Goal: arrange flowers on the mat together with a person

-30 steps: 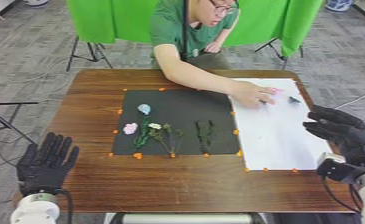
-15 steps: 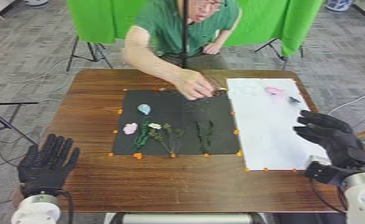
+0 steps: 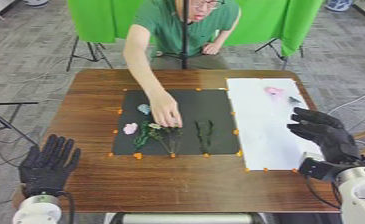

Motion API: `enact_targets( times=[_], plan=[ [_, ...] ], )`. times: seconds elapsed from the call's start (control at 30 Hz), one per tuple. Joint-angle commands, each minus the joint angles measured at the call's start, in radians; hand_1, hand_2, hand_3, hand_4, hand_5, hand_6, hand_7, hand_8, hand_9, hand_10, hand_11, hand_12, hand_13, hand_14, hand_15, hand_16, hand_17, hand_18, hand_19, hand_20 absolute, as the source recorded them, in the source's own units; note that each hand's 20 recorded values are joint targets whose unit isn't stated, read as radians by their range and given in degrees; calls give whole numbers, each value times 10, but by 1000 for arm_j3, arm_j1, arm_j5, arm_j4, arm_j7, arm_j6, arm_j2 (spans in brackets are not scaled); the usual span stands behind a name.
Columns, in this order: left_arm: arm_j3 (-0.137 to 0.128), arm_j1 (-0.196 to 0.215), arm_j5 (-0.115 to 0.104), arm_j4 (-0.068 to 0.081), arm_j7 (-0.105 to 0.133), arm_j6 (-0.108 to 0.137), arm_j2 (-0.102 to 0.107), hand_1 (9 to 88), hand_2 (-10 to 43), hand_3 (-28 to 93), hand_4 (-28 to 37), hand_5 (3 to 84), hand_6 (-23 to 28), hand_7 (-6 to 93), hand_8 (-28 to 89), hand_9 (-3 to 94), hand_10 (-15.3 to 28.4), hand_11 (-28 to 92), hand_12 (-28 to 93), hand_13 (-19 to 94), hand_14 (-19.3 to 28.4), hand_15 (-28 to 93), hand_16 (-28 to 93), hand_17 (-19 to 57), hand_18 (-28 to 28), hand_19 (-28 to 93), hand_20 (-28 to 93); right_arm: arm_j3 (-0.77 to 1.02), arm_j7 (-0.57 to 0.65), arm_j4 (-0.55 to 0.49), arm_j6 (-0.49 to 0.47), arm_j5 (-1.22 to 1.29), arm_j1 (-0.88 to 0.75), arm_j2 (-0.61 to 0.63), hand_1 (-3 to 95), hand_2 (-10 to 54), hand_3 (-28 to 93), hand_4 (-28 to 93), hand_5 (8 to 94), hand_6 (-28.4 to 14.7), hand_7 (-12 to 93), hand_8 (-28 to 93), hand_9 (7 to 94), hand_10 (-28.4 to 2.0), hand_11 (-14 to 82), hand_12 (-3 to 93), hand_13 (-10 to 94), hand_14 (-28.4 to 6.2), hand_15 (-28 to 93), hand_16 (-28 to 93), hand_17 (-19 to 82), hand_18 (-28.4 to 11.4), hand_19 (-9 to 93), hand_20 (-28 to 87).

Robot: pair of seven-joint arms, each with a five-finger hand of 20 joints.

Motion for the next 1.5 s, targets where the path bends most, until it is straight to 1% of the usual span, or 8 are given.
enact_targets(
  times=[0.03, 0.37, 0.6, 0.83, 1.1, 1.3, 1.4, 1.5],
  plan=[
    [11, 12, -16, 5, 3, 5, 0, 299, 170, 762, -283, 528, 83, 197, -122, 474, 143, 259, 73, 356, 167, 429, -107, -61, 164, 451, 120, 0, 16, 2, 4, -40, 6, 7, 450, -73, 796, -283, 491, 23, 236, -163, 522, -79, 109, 149, 487, -95, 190, 250, 126, -175, 413, 163],
    [14, 4, -24, 8, 5, -1, 7, 299, 170, 762, -283, 528, 83, 197, -122, 474, 143, 260, 73, 356, 167, 429, -108, -61, 164, 451, 120, -27, 82, 11, 71, -363, 61, 86, 446, -74, 799, -283, 481, 18, 231, -162, 504, -84, 107, 149, 476, -100, 186, 248, 125, -176, 415, 160],
    [14, -3, -29, 8, 0, -8, 13, 299, 170, 763, -283, 529, 84, 196, -121, 475, 142, 260, 72, 357, 167, 430, -108, -61, 164, 451, 120, -177, 222, 114, 131, -757, 258, 205, 431, -83, 808, -283, 377, -27, 226, -155, 371, -127, 101, 147, 400, -123, 187, 231, 117, -179, 435, 148],
    [15, -6, 4, 11, -23, -25, -3, 299, 170, 762, -283, 527, 83, 196, -121, 473, 142, 259, 73, 356, 166, 429, -107, -61, 164, 451, 120, -365, 258, 330, 31, -976, 547, 270, 430, -88, 810, -283, 363, -28, 224, -154, 352, -126, 104, 139, 330, -140, 162, 216, 102, -175, 440, 135],
    [21, -1, -2, -1, -10, -16, -4, 298, 170, 762, -283, 526, 84, 194, -121, 472, 143, 258, 73, 356, 166, 428, -107, -62, 164, 450, 119, -581, 362, 498, -70, -1020, 806, 285, 423, -94, 809, -283, 337, -47, 196, -140, 320, -143, 100, 132, 269, -162, 117, 199, 76, -176, 443, 109],
    [32, -9, 83, 13, -43, -77, -3, 298, 168, 761, -283, 520, 82, 191, -121, 465, 143, 252, 71, 350, 165, 421, -108, -63, 164, 446, 118, -710, 357, 639, -177, -1064, 959, 281, 465, -65, 792, -283, 337, -50, 185, -137, 321, -136, 103, 127, 271, -159, 114, 195, 77, -175, 447, 98],
    [35, -19, 65, 11, -36, -59, -3, 297, 167, 759, -283, 518, 82, 190, -120, 464, 141, 250, 72, 348, 164, 413, -108, -64, 163, 443, 117, -734, 420, 661, -293, -1018, 1013, 267, 481, -55, 776, -283, 338, -50, 178, -135, 336, -138, 109, 120, 296, -154, 130, 195, 95, -172, 501, 116],
    [37, -11, 61, 6, -32, -52, -2, 297, 167, 760, -283, 519, 82, 189, -119, 464, 142, 249, 73, 348, 163, 408, -106, -64, 163, 444, 117, -775, 429, 685, -331, -1077, 1048, 259, 495, -44, 763, -283, 334, -73, 155, -128, 342, -184, 96, 108, 338, -153, 164, 190, 127, -188, 602, 162]
  ],
)
